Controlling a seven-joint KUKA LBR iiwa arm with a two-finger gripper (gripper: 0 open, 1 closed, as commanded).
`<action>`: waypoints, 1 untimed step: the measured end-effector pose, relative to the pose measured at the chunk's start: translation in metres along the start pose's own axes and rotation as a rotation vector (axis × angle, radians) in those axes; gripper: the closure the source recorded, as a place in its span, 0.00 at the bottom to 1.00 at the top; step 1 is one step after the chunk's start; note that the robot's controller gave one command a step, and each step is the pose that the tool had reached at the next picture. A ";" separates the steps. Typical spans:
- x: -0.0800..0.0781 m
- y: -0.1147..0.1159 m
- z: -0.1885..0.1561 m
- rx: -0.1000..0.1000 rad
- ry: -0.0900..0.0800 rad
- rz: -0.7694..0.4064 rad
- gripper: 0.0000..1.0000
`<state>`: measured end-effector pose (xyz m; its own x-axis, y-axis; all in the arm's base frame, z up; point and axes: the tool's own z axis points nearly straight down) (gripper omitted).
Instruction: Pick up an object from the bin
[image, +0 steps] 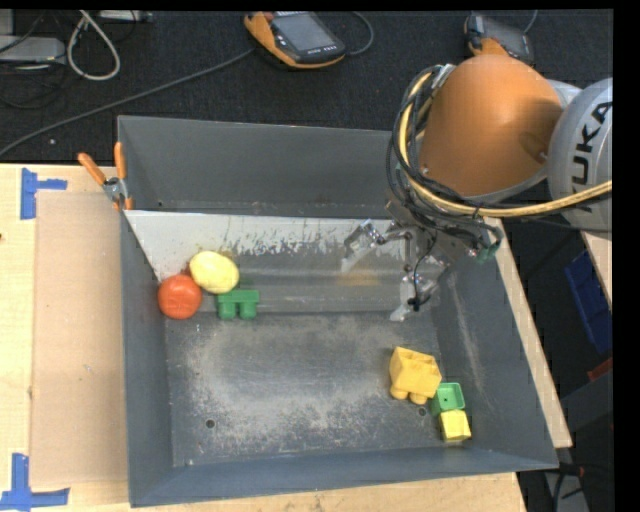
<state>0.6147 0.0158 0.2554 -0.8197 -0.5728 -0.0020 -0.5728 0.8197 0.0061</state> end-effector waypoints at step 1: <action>0.044 -0.028 -0.015 -0.004 0.005 -0.199 0.00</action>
Offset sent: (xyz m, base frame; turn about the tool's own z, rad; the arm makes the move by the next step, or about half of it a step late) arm -0.0416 -0.0603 -0.0729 -0.4216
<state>0.5942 -0.0325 0.2700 -0.6906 -0.7233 0.0016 -0.7232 0.6905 0.0101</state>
